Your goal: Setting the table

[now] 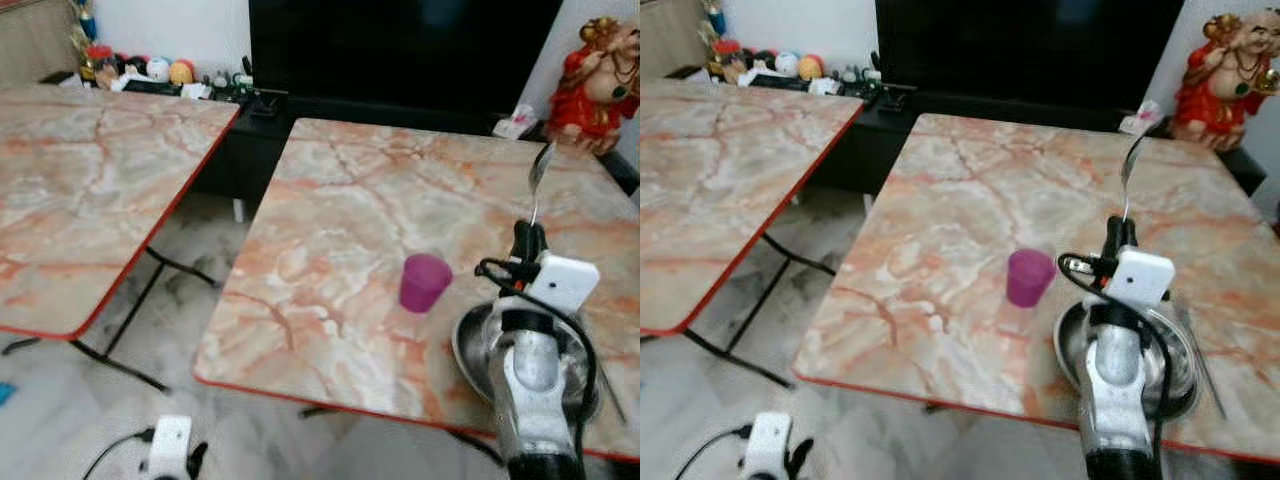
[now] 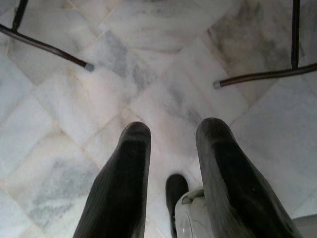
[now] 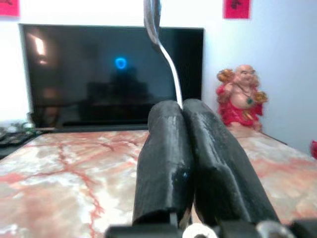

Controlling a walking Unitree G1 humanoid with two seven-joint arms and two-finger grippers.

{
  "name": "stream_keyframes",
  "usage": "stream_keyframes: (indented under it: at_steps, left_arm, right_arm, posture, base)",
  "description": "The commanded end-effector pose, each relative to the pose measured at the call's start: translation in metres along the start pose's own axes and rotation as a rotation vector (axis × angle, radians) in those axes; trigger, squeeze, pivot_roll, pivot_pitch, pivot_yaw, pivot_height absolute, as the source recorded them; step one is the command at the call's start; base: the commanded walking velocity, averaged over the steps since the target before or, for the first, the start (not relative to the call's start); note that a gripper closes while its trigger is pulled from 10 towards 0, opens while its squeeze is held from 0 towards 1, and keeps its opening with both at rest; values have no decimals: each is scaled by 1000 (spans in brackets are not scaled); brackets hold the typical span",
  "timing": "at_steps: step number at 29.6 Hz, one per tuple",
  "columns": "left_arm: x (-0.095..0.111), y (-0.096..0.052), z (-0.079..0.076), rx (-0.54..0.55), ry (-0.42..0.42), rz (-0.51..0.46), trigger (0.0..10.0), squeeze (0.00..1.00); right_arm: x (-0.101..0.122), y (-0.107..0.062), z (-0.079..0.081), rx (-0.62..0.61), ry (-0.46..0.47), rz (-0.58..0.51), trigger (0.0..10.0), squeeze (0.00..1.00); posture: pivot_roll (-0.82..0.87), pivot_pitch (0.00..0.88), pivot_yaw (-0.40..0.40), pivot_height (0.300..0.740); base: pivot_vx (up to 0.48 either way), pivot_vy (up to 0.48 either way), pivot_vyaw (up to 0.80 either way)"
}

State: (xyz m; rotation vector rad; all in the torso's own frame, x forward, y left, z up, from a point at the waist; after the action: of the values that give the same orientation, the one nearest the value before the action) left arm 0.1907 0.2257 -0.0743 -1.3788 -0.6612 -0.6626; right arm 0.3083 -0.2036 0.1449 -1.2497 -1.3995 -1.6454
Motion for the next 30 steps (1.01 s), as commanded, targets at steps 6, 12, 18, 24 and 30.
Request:
stream_keyframes:
  at_steps: [6, 12, 18, 24, 30]
  left_arm:
    - [-5, -1, -2, 0, -11, 21, 10000, 0]
    - [-5, -1, -2, -1, -11, 22, 10000, 0]
    - [-4, -1, -2, 1, -12, 22, 10000, 0]
    - [-6, -1, -1, 8, -16, 29, 10000, 0]
    - [-7, -2, 1, 9, -18, 35, 10000, 0]
  right_arm:
    - [4, 4, -5, -17, 0, -12, 10000, 0]
    - [4, 4, -7, -22, 2, -11, 10000, 0]
    - [4, 4, -8, -25, 1, -10, 10000, 0]
    - [3, 5, -15, -50, -12, -8, 10000, 0]
    - [1, 11, -41, -130, -90, 18, 10000, 0]
  posture:
    - [110, 0, -55, 740]
    - [111, 0, -56, 740]
    - [112, 0, -55, 740]
    - [112, 0, -54, 740]
    - [112, 0, -51, 740]
  base:
    - [0, -284, 0]
    - [0, -279, 0]
    - [0, -278, 0]
    - [0, 0, 0]
    - [0, 0, 0]
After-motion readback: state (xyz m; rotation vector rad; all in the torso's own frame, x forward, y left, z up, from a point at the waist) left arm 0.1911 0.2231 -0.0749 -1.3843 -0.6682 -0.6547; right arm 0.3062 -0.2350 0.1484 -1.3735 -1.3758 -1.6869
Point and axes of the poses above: a point about 5 cm out from each wrist's last joint towards the gripper, its own y axis pointing out of the wrist towards the gripper, its own x axis along the axis of the wrist's last joint, z = x × y, the point moved 1 cm from there along y, pointing out of the wrist towards the gripper, and after that the axes turned 2 degrees about -y, right-handed, at the moved point
